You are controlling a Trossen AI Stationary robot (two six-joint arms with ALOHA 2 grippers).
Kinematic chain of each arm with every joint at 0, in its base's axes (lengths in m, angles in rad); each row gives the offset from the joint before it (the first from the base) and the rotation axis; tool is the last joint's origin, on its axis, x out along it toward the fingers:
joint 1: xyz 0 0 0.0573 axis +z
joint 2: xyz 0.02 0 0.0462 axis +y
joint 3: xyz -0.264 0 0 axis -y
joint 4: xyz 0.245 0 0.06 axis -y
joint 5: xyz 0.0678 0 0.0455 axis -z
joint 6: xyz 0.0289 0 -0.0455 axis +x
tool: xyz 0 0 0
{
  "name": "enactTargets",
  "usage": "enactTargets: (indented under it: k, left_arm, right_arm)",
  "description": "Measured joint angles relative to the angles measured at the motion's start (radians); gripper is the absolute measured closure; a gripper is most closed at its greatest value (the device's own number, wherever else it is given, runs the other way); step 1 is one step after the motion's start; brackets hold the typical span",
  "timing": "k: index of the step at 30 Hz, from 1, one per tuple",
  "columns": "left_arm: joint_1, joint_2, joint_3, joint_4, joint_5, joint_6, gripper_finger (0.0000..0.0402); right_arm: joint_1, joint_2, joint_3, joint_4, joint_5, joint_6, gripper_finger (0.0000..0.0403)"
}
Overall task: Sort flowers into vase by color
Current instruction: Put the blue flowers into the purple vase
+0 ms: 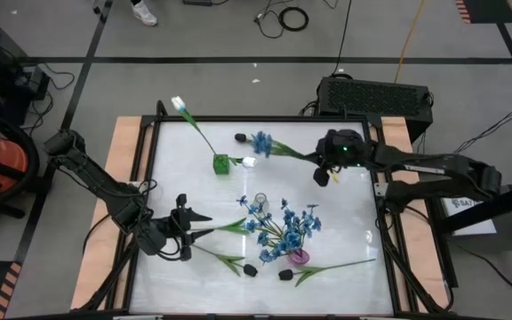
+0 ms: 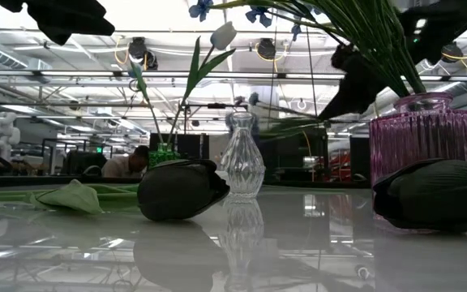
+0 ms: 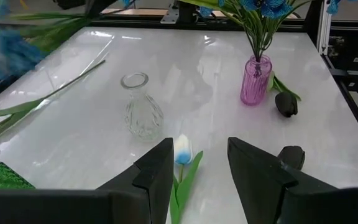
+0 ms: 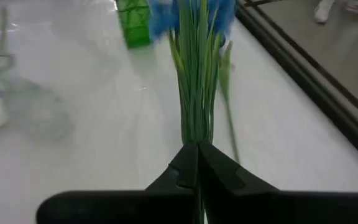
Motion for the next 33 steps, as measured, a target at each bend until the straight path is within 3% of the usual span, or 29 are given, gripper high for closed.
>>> enactTargets:
  k: [5,17,22,28,30,33]
  left_arm:
    - [0.0,0.0,0.0,0.001,0.0,0.0,0.0242]
    - [0.0,0.0,0.0,0.047,0.0,0.018,0.0242]
    - [0.018,0.0,0.0,0.184,-0.004,0.12,0.0242]
    - [0.066,0.0,0.0,0.43,-0.007,0.302,0.0242]
    - [0.083,0.0,0.0,0.494,-0.007,0.34,0.0242]
    - [0.095,0.0,0.0,0.523,0.013,0.344,0.0242]
  right_arm:
    - [0.052,-0.133,0.0,-0.061,0.031,0.103,0.0402]
    - [0.152,-0.466,0.0,0.124,0.036,0.216,0.0402]
    - [0.222,-0.49,0.0,0.342,0.036,0.217,0.0402]
    - [0.324,-0.427,0.0,0.622,0.065,0.193,0.0402]
    - [0.35,-0.404,0.001,0.611,0.131,0.162,0.0402]
    - [0.362,-0.387,0.001,0.443,0.243,0.158,0.0402]
